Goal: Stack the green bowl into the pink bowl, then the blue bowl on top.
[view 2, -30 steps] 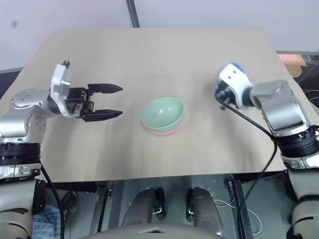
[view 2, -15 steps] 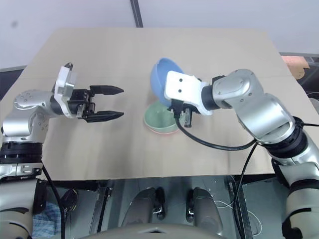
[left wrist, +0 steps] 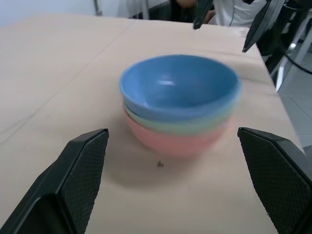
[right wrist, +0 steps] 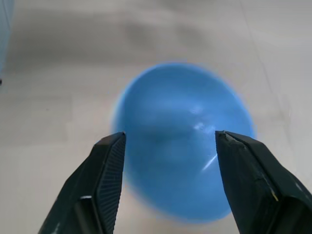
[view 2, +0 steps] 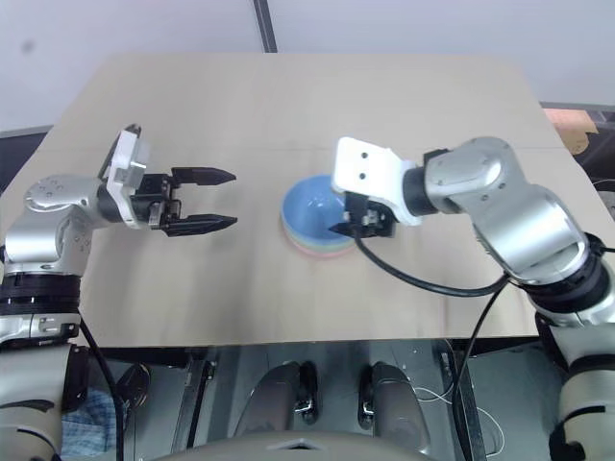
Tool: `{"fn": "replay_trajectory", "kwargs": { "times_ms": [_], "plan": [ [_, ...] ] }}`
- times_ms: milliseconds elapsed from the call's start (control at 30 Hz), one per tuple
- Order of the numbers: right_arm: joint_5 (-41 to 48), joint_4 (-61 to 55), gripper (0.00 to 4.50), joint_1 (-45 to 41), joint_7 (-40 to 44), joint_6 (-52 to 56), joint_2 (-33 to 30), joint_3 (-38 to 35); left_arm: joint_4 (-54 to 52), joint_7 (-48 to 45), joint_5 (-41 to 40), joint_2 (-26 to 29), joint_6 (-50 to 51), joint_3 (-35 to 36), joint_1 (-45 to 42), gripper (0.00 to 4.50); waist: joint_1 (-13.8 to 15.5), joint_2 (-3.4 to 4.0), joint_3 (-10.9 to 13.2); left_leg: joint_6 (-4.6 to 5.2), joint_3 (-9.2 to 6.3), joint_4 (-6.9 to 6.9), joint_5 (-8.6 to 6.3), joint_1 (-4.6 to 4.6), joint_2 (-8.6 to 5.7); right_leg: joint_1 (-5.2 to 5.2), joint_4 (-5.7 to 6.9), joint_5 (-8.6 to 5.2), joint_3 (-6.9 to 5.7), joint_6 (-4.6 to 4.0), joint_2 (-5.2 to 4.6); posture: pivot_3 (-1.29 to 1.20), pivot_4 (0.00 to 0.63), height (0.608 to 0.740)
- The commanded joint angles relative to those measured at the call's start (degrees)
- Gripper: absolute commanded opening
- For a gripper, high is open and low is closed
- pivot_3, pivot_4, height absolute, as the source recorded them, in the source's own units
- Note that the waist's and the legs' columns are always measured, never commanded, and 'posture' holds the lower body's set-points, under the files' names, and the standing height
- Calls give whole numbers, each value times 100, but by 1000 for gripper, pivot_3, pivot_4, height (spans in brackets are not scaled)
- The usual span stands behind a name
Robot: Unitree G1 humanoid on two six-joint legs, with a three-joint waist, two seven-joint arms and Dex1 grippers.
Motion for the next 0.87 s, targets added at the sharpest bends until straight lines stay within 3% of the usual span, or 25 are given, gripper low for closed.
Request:
{"fn": "replay_trajectory", "kwargs": {
  "times_ms": [33, 267, 467, 633, 867],
  "plan": [
    [462, -17, 3202, 457, -12, -55, -129, -1024, -134, 27, -31, 191, -66, 201, 136, 4500, 1, 0, 0, 0, -1, 0, 0, 1, 1, 1, 0, 0, -1, 0, 1, 0, 150, 740],
    [786, 404, 3202, 2358, 227, -892, -662, -2720, -444, 434, -98, 410, 101, 501, 630, 4500, 15, 0, 0, 0, -3, -1, 0, 4, 1, 5, -1, -1, -1, 1, -1, 0, 150, 740],
    [821, 773, 3202, 3582, 787, -1806, -1140, -3388, -666, 886, -156, 450, 276, 734, 947, 4500, 10, 0, 0, 1, -6, -4, -1, 7, 1, 7, -2, -1, -2, 2, -1, 0, 150, 740],
    [1218, 916, 3202, 3925, 1227, -2210, -1235, -3845, -917, 988, -251, 436, 300, 840, 1260, 4500, -7, 1, 1, 3, -5, -4, -2, 12, 4, 10, -1, -1, 1, 2, 2, 0, 150, 740],
    [1308, 1082, 3202, 3881, 1271, -2432, -1335, -3822, -1120, 1022, -277, 431, 200, 837, 1426, 4500, 14, 0, 1, 7, -6, -3, -4, 12, 4, 11, -2, -1, 0, 2, -1, 0, 150, 740]
  ]
}}
